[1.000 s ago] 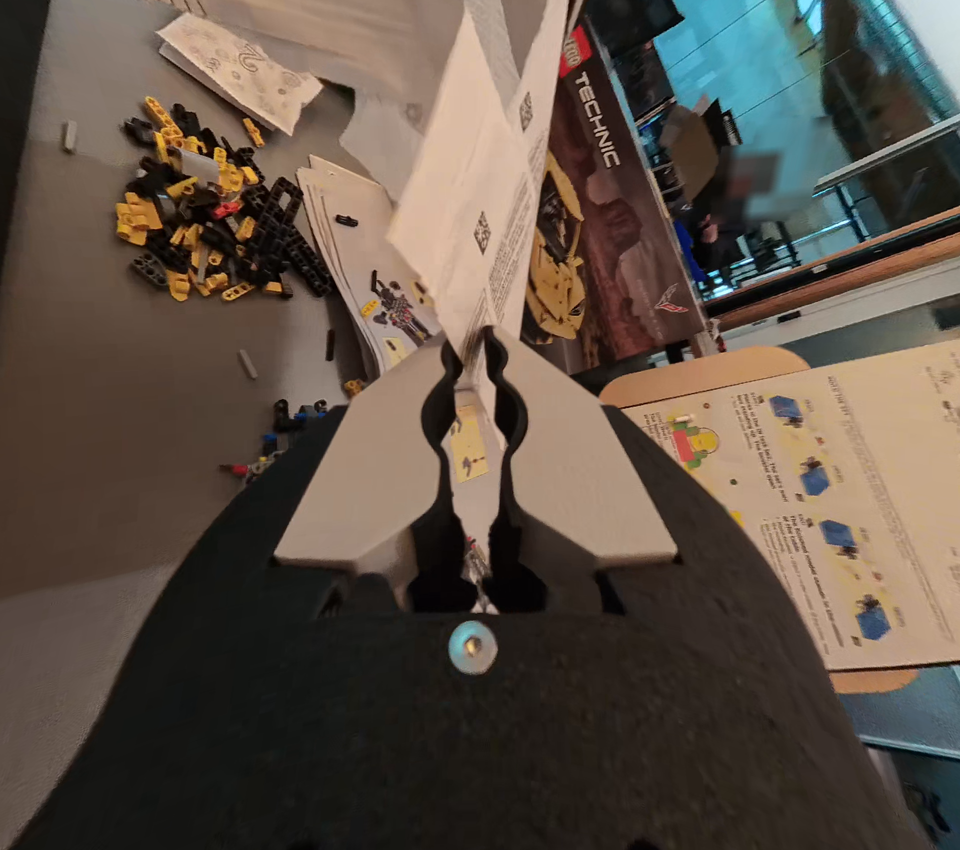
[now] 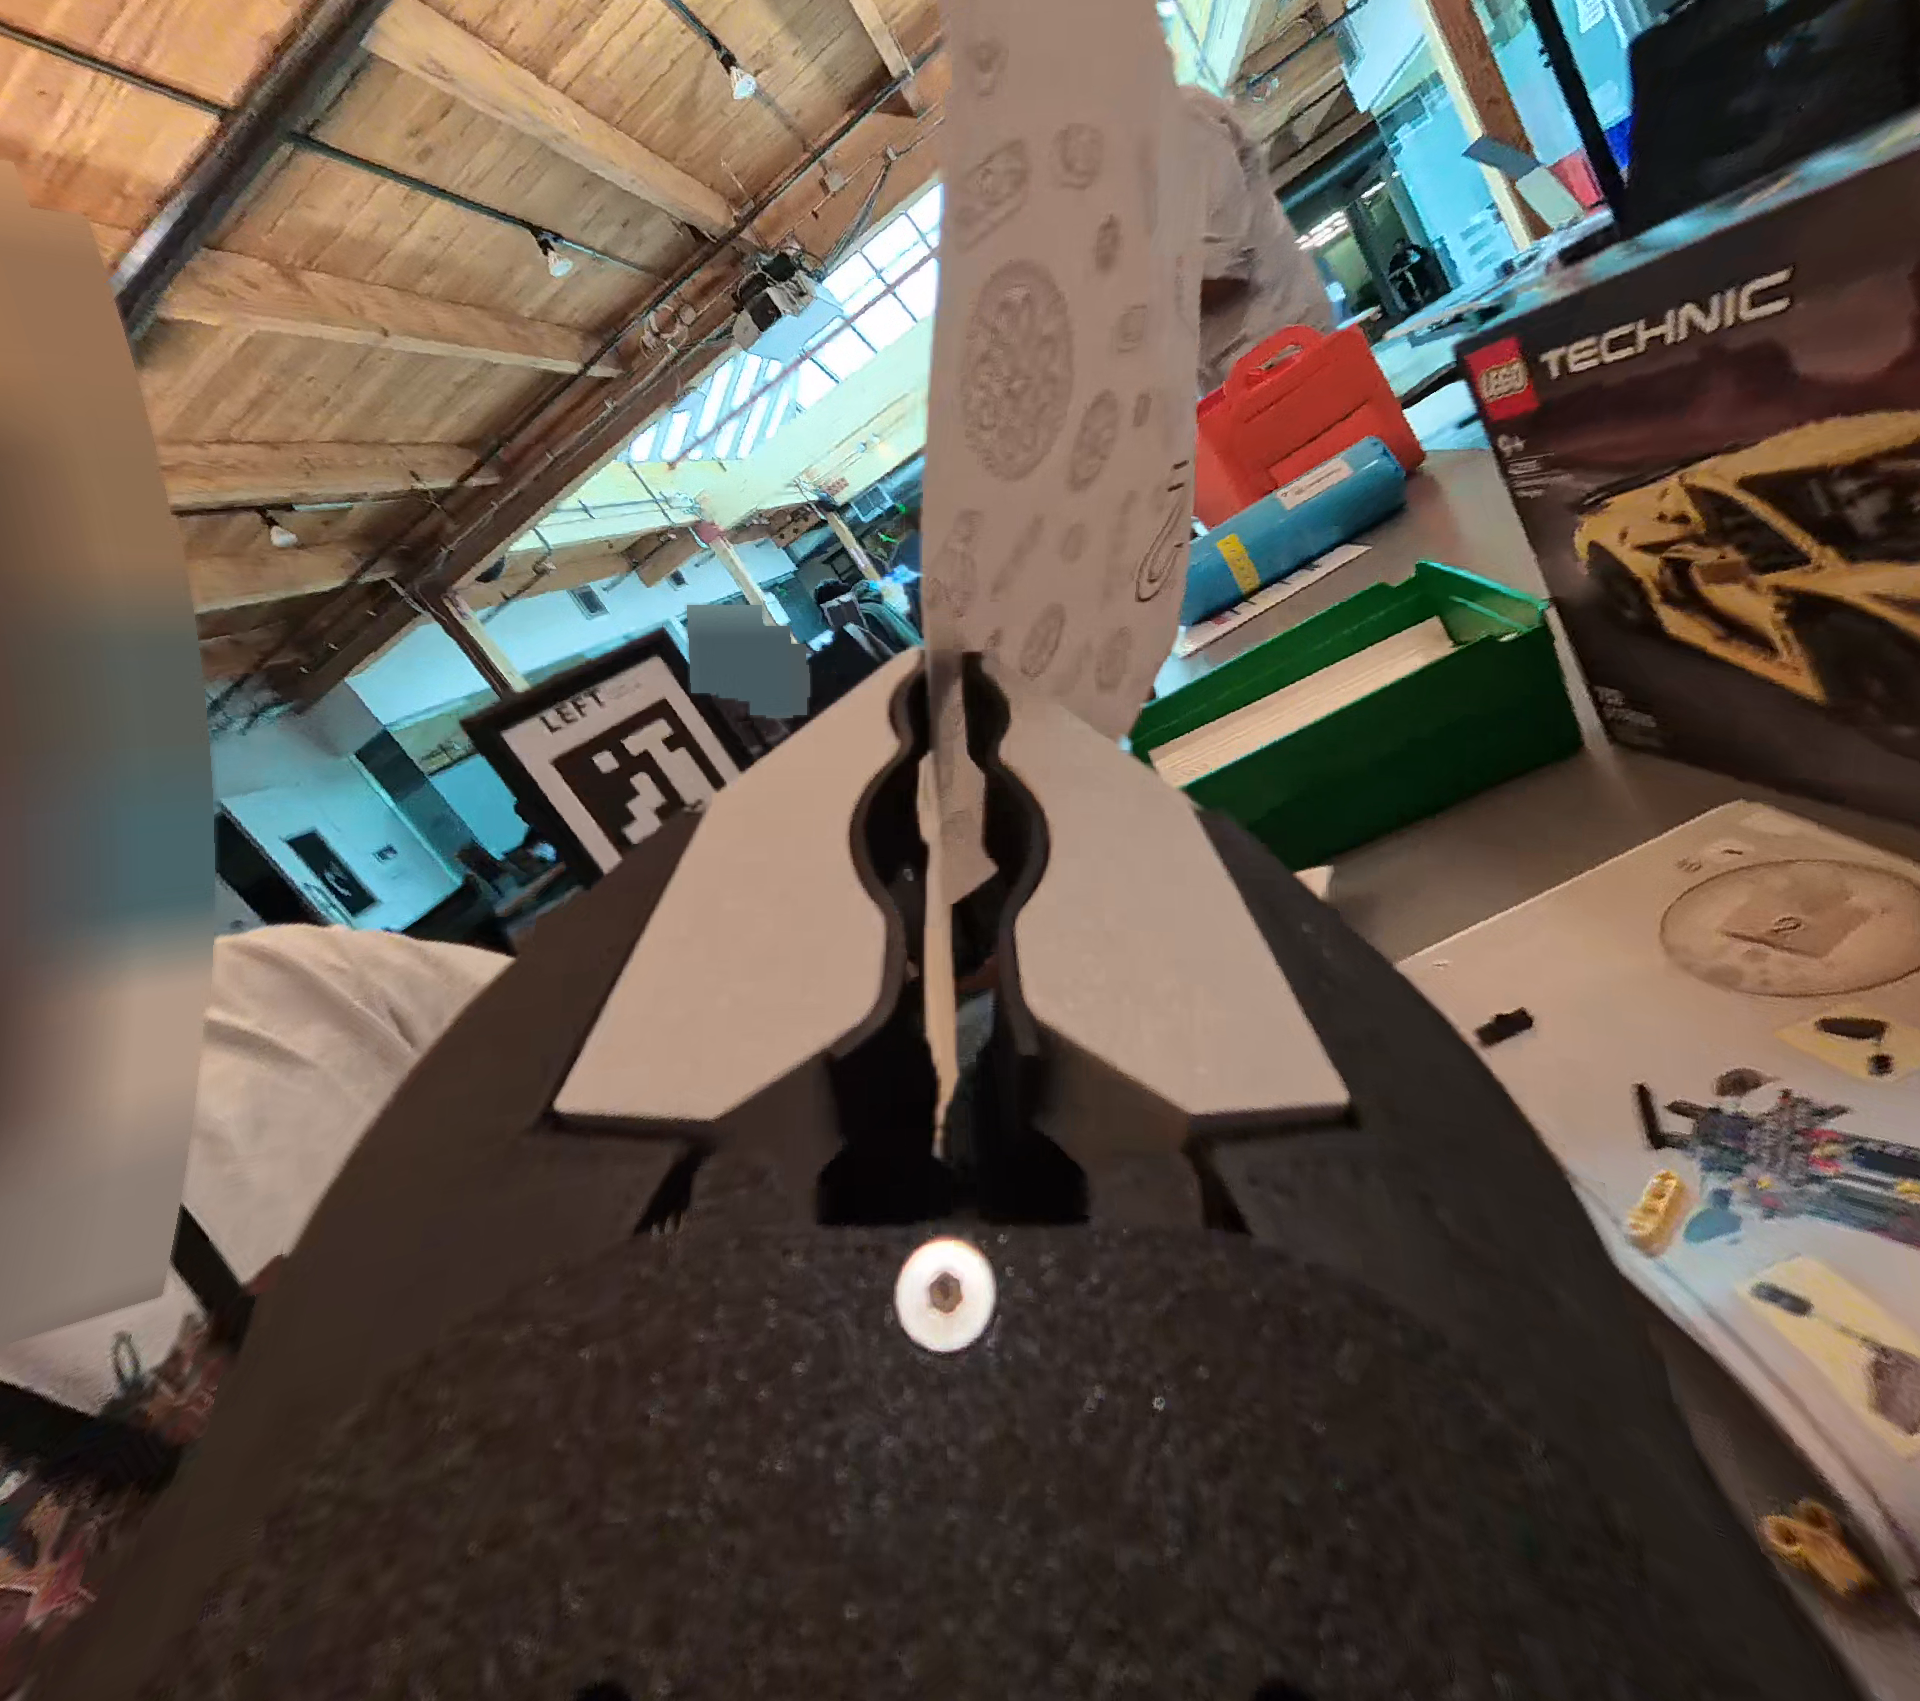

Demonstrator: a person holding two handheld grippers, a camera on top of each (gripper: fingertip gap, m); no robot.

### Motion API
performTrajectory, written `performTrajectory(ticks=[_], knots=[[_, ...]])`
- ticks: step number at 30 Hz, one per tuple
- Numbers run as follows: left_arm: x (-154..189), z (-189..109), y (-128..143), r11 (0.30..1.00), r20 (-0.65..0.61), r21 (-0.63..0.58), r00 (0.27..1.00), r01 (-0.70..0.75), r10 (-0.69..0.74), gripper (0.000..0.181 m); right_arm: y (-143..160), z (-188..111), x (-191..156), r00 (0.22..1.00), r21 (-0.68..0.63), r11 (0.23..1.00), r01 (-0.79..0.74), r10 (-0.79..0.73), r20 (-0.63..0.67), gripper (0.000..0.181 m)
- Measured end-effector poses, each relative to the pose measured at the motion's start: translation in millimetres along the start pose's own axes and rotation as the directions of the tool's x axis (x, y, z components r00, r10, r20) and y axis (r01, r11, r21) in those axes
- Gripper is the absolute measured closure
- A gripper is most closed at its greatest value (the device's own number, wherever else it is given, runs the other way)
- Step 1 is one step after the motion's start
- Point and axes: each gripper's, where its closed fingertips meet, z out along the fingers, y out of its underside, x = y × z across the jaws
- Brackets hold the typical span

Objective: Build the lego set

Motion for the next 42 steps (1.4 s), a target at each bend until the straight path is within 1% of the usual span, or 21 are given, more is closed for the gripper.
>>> performTrajectory(ticks=[5,7,9,11,13,16,18,20,22,23,24,26,27,28,31,33,35,36,39,40,42], knots=[[9.3,1.5,9.0,1.000,-0.016,-0.002,1.000,-0.014,0.014,0.181,-2.4,2.3,1.0,0.984,-0.089,0.986,0.141,-0.150,-0.096,0.181],[10.3,2.0,10.7,0.999,-0.011,0.009,0.999,-0.033,0.033,0.181,-1.8,2.5,2.6,0.948,-0.124,0.958,0.259,-0.277,-0.160,0.181],[14.8,2.2,13.5,1.000,-0.028,0.014,0.999,-0.024,0.025,0.181,-0.6,4.0,-3.9,0.922,-0.147,0.933,0.329,-0.351,-0.166,0.181],[18.4,3.1,14.6,1.000,-0.048,0.008,0.999,-0.002,0.003,0.181,-0.9,5.1,-8.8,0.916,-0.149,0.927,0.345,-0.367,-0.164,0.181],[20.5,6.4,12.8,0.998,-0.087,-0.017,0.994,0.060,-0.061,0.181,-3.2,1.0,-7.7,0.907,-0.159,0.924,0.349,-0.375,-0.190,0.181],[23.6,18.5,19.4,0.958,-0.180,-0.152,0.946,0.244,-0.269,0.181,-5.6,-18.1,-10.1,0.862,-0.205,0.885,0.418,-0.458,-0.217,0.156],[30.7,26.6,26.3,0.882,-0.265,-0.273,0.851,0.385,-0.454,0.181,-8.6,-44.0,-3.3,0.776,-0.288,0.823,0.490,-0.562,-0.285,0.150],[38.7,32.8,32.8,0.780,-0.322,-0.413,0.725,0.471,-0.609,0.181,-18.1,-71.4,-0.7,0.659,-0.340,0.743,0.577,-0.669,-0.344,0.146],[55.4,32.7,30.4,0.657,-0.390,-0.565,0.541,0.499,-0.745,0.181,-21.6,-94.4,-3.2,0.535,-0.411,0.646,0.643,-0.763,-0.363,0.144],[66.6,28.2,24.9,0.590,-0.423,-0.648,0.416,0.483,-0.805,0.181,-19.0,-106.5,-3.3,0.504,-0.460,0.637,0.618,-0.771,-0.390,0.149],[78.0,20.1,17.4,0.523,-0.445,-0.732,0.275,0.437,-0.852,0.181,-11.2,-116.2,-4.6,0.507,-0.518,0.639,0.568,-0.768,-0.391,0.160],[83.4,14.4,-0.3,0.414,-0.427,-0.815,0.062,0.405,-0.902,0.181,19.1,-121.9,-14.5,0.614,-0.612,0.640,0.464,-0.731,-0.299,0.136],[87.3,7.1,-9.9,0.386,-0.427,-0.852,-0.042,0.352,-0.903,0.181,29.5,-125.0,-16.0,0.626,-0.658,0.617,0.432,-0.730,-0.274,0.128],[90.9,1.7,-14.7,0.371,-0.415,-0.881,-0.104,0.295,-0.904,0.181,35.7,-127.7,-15.7,0.598,-0.699,0.570,0.431,-0.761,-0.252,0.127],[98.4,-2.7,-23.8,0.364,-0.401,-0.907,-0.171,0.211,-0.900,0.181,55.4,-123.4,-24.0,0.514,-0.776,0.420,0.471,-0.845,-0.145,0.119],[102.4,-0.5,-28.8,0.355,-0.390,-0.914,-0.180,0.197,-0.903,0.181,60.9,-121.4,-22.9,0.429,-0.826,0.326,0.460,-0.896,-0.114,0.117],[104.2,-3.3,-41.4,0.387,-0.424,-0.902,-0.224,0.194,-0.877,0.181,51.0,-119.6,-19.0,0.299,-0.849,0.259,0.460,-0.946,-0.127,0.126],[105.7,-6.0,-46.1,0.404,-0.439,-0.897,-0.239,0.182,-0.866,0.181,48.1,-118.3,-19.4,0.267,-0.847,0.241,0.474,-0.956,-0.122,0.130],[107.2,-8.8,-61.9,0.458,-0.494,-0.869,-0.273,0.189,-0.825,0.181,45.8,-118.9,-18.2,0.345,-0.827,0.312,0.467,-0.926,-0.155,0.132],[107.3,-9.9,-66.5,0.483,-0.518,-0.855,-0.280,0.190,-0.808,0.181,41.9,-121.9,-17.4,0.344,-0.826,0.319,0.464,-0.925,-0.164,0.130],[108.3,-10.3,-70.9,0.534,-0.566,-0.824,-0.266,0.187,-0.780,0.181,25.7,-130.8,-21.5,0.294,-0.818,0.317,0.479,-0.937,-0.191,0.127]])
